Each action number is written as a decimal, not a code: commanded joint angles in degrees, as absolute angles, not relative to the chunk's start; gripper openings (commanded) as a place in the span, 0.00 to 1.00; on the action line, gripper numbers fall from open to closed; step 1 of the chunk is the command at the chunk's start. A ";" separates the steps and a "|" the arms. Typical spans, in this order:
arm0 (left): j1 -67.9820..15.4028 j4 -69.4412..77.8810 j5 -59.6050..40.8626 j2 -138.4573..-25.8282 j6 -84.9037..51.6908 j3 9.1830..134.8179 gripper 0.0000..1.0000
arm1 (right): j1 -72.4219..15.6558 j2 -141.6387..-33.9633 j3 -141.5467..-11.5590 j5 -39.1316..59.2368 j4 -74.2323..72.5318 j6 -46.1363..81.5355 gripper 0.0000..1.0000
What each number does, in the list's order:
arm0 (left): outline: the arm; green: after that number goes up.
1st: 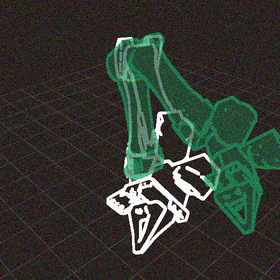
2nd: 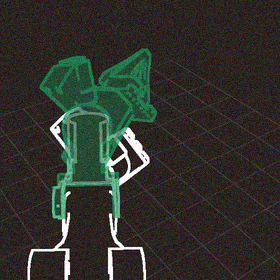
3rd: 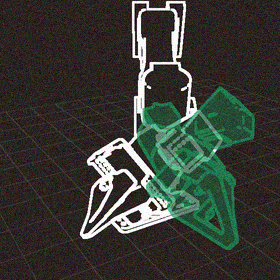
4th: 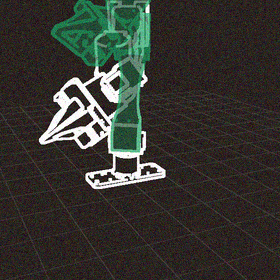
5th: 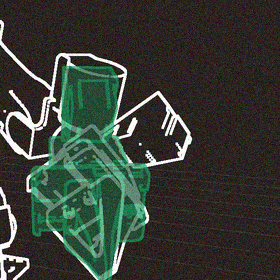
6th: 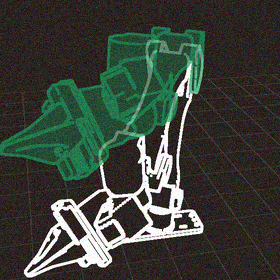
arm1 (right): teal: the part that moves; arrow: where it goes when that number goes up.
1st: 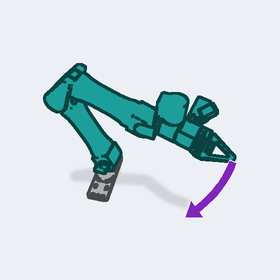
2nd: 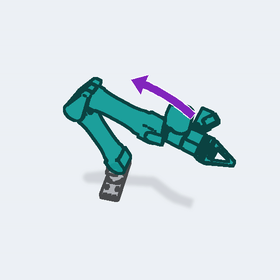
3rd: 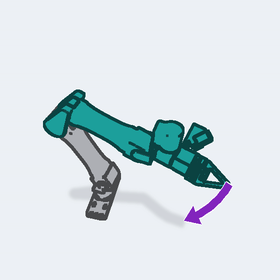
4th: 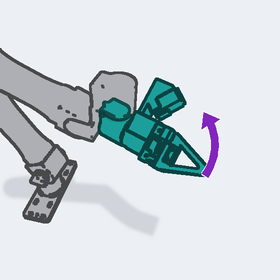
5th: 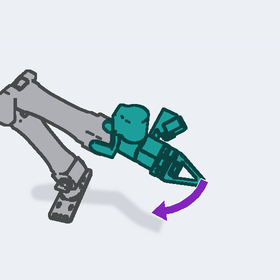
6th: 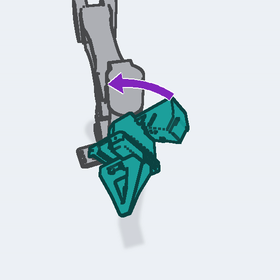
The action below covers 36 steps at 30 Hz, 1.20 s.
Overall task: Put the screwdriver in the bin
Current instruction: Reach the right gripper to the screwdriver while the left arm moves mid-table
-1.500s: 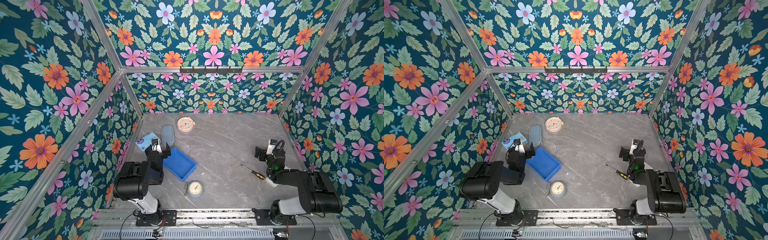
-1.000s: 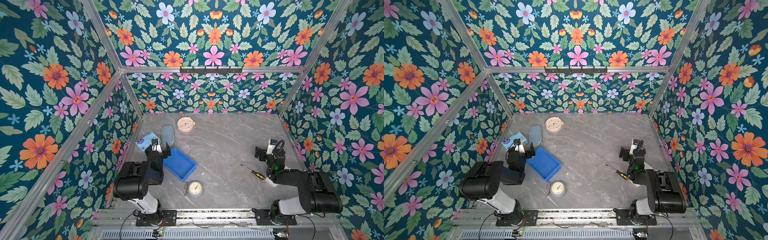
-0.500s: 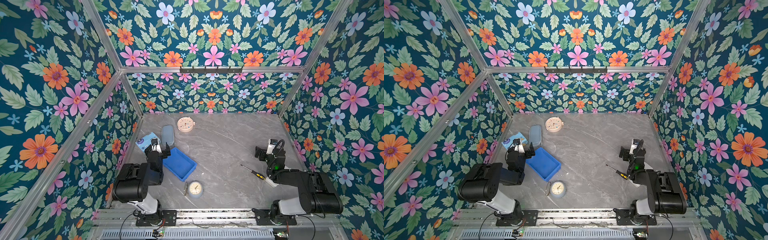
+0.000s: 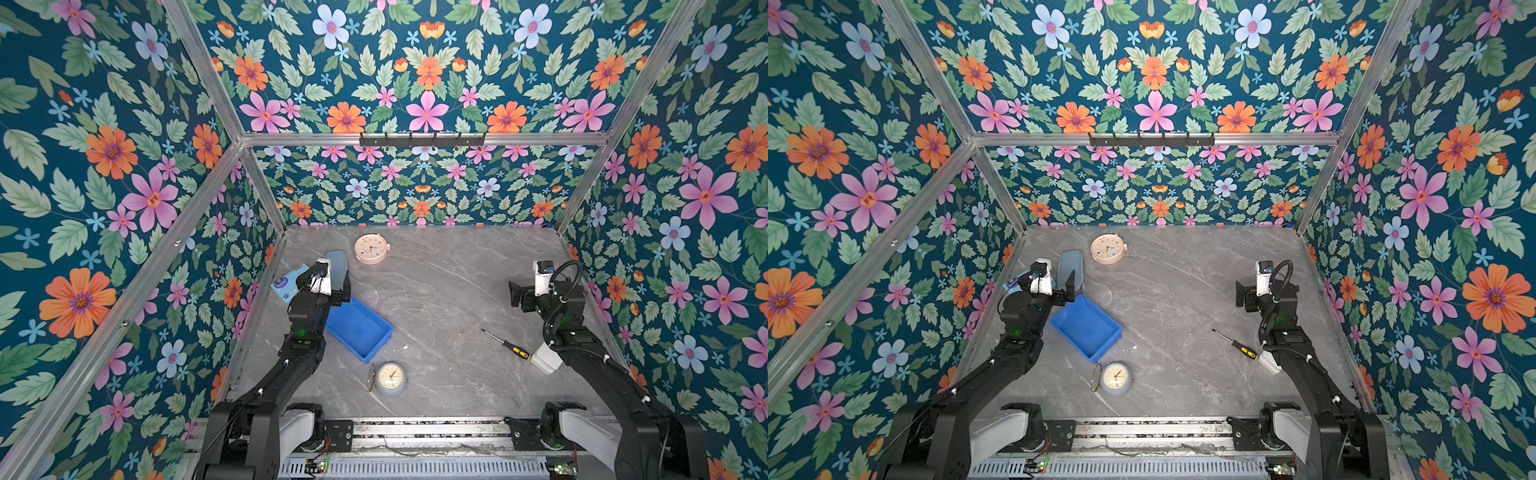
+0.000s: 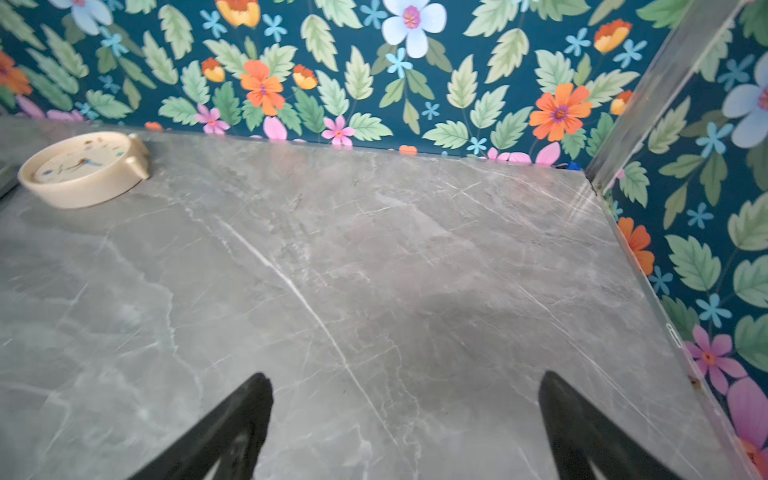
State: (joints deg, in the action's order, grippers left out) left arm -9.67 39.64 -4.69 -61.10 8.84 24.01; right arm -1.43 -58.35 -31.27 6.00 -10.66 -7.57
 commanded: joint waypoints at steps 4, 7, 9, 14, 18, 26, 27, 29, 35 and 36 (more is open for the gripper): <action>-18.10 23.66 -11.32 -54.53 14.58 26.88 1.00 | -5.55 -53.09 -37.30 9.30 13.48 -18.31 0.99; -22.62 20.32 -14.18 -51.87 14.06 27.03 1.00 | -6.03 -51.24 -39.46 13.48 19.78 -21.50 0.99; -25.41 17.78 -15.18 -50.48 12.45 27.28 1.00 | -6.36 -50.63 -40.78 15.20 23.89 -23.61 0.99; -32.65 14.29 -17.70 -49.85 12.34 27.64 1.00 | -10.11 -48.82 -41.23 12.86 28.87 -28.39 0.99; -38.60 13.19 -17.85 -53.39 16.39 29.13 1.00 | -15.14 -50.76 -40.69 6.38 32.33 -32.45 0.99; -47.10 18.47 -19.15 -63.60 18.94 30.69 1.00 | -15.72 -60.69 -40.03 3.76 37.75 -30.03 0.96; -47.81 19.06 -19.07 -64.49 19.19 30.82 1.00 | -15.66 -61.88 -39.78 3.27 37.61 -29.22 0.96; -48.83 19.52 -18.56 -65.70 19.12 31.33 1.00 | -15.70 -63.96 -39.22 2.09 36.87 -28.24 0.94; -49.90 17.64 -18.96 -66.74 17.37 33.26 1.00 | -15.69 -68.60 -39.02 0.05 36.88 -27.60 0.87; -50.00 16.81 -19.15 -66.63 17.38 33.61 1.00 | -15.65 -69.56 -39.02 -0.16 36.83 -27.52 0.85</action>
State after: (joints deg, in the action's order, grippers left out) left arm -49.80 17.23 -18.26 -66.67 18.04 32.71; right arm -15.64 -68.07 -38.94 1.48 36.16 -27.94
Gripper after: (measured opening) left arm 0.998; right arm 0.855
